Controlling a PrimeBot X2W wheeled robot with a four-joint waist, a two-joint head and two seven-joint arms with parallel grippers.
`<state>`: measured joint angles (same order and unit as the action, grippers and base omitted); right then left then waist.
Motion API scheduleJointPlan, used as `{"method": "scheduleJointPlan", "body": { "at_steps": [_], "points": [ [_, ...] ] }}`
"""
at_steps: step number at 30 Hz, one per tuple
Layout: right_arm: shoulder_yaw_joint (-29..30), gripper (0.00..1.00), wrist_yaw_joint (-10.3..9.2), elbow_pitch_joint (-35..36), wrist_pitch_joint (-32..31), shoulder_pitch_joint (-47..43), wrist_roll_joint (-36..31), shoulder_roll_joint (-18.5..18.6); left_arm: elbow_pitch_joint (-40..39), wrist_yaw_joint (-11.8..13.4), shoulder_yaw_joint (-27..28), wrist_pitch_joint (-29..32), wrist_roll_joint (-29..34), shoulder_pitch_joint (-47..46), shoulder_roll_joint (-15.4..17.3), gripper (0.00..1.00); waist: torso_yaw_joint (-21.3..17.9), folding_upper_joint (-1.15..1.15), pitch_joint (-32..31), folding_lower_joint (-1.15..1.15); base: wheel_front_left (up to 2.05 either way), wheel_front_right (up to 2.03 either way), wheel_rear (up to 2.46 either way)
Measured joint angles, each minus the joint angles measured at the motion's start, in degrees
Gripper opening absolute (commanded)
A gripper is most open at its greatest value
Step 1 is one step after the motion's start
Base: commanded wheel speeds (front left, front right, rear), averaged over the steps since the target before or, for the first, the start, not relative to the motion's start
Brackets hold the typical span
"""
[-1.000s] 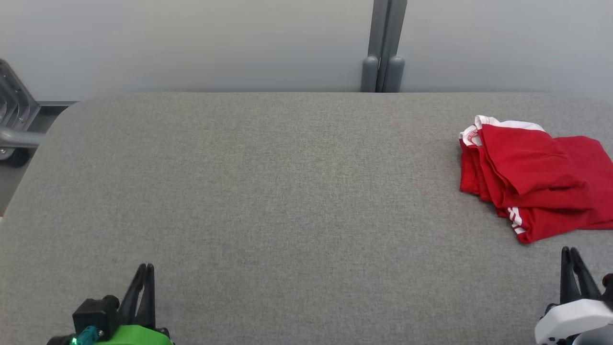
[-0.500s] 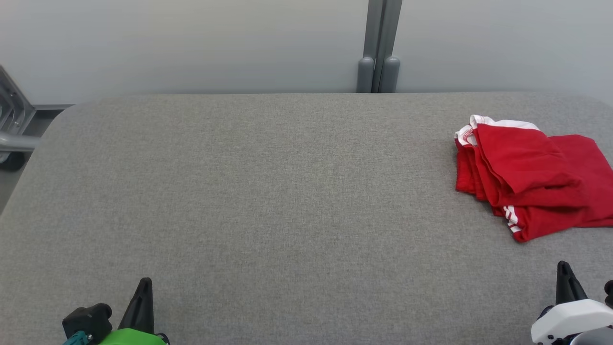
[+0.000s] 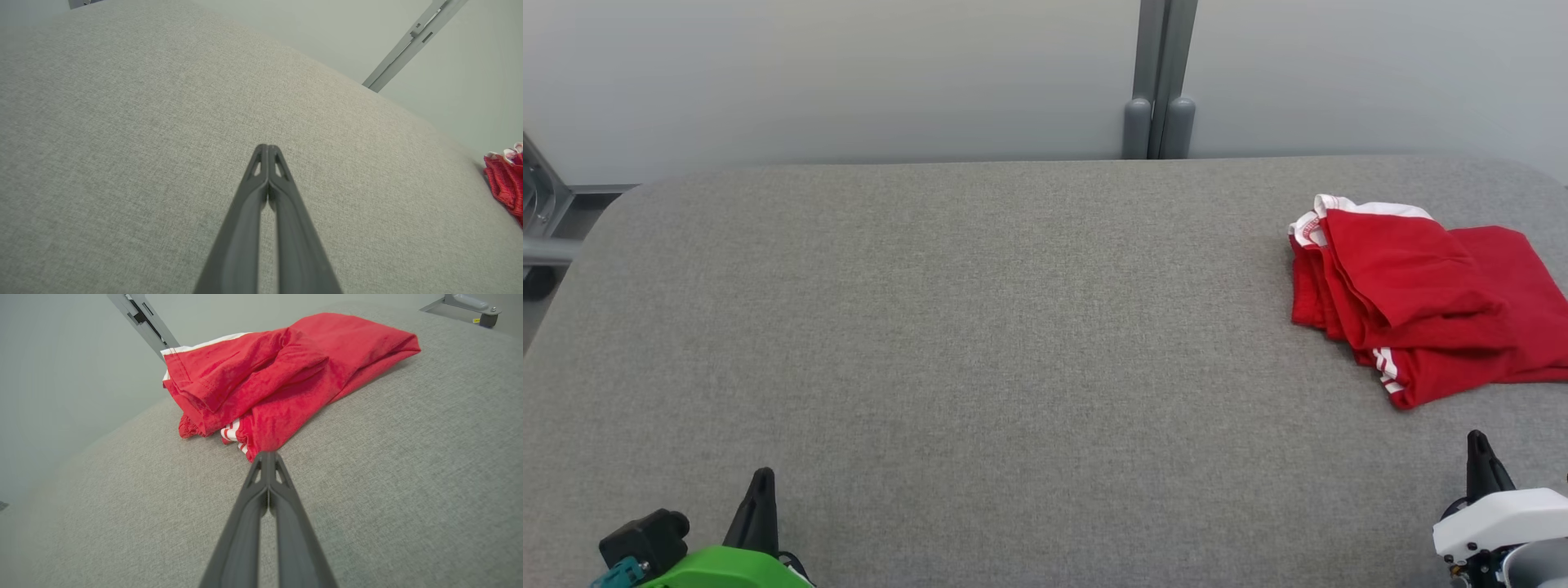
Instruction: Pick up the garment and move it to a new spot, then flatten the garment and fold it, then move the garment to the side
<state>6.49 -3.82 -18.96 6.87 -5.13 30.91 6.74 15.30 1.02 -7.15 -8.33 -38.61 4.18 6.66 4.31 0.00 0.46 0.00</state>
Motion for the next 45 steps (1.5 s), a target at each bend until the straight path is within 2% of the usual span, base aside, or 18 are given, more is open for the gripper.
{"method": "scheduleJointPlan", "body": {
  "at_steps": [45],
  "points": [
    [1.6,0.00,6.33,0.5,-8.6,5.9,35.1,-2.9,-0.7,-3.1,7.2,8.9,-30.4,-4.5,-2.4,0.00,-2.6,0.00,-0.4,0.00,0.00,0.00,0.00]
  ]
}}
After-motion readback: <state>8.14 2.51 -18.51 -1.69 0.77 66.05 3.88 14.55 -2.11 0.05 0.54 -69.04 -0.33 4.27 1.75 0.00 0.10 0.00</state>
